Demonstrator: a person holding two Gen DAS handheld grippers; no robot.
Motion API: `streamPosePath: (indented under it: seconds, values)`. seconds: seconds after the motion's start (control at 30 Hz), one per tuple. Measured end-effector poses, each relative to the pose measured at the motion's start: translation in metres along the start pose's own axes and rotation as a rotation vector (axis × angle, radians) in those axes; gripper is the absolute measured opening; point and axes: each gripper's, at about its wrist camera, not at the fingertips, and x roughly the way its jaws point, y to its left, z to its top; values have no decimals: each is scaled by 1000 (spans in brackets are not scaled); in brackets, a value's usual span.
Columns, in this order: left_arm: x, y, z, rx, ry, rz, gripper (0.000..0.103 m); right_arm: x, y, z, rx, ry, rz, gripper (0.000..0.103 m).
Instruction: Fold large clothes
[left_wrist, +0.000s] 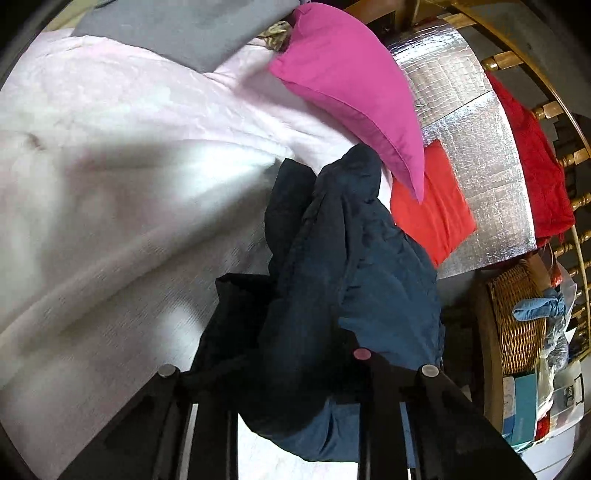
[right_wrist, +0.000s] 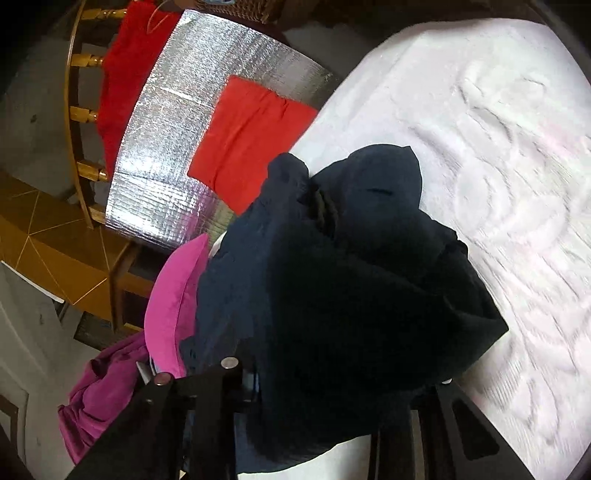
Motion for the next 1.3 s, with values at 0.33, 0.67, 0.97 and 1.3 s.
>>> streamPosePath:
  seconds: [0.33, 0.67, 0.97, 1.3]
  values:
    - [-44, 17, -35, 21, 17, 26, 24, -59, -14, -44, 15, 59, 3, 33]
    - [-76, 35, -64, 87, 34, 76, 24, -110, -36, -88, 19, 74, 7, 33]
    - [-83, 69, -42, 22, 216, 73, 60, -136, -49, -73, 17, 153, -98, 66]
    - [-97, 27, -9, 184, 31, 98, 67, -155, -46, -10, -83, 43, -114, 88]
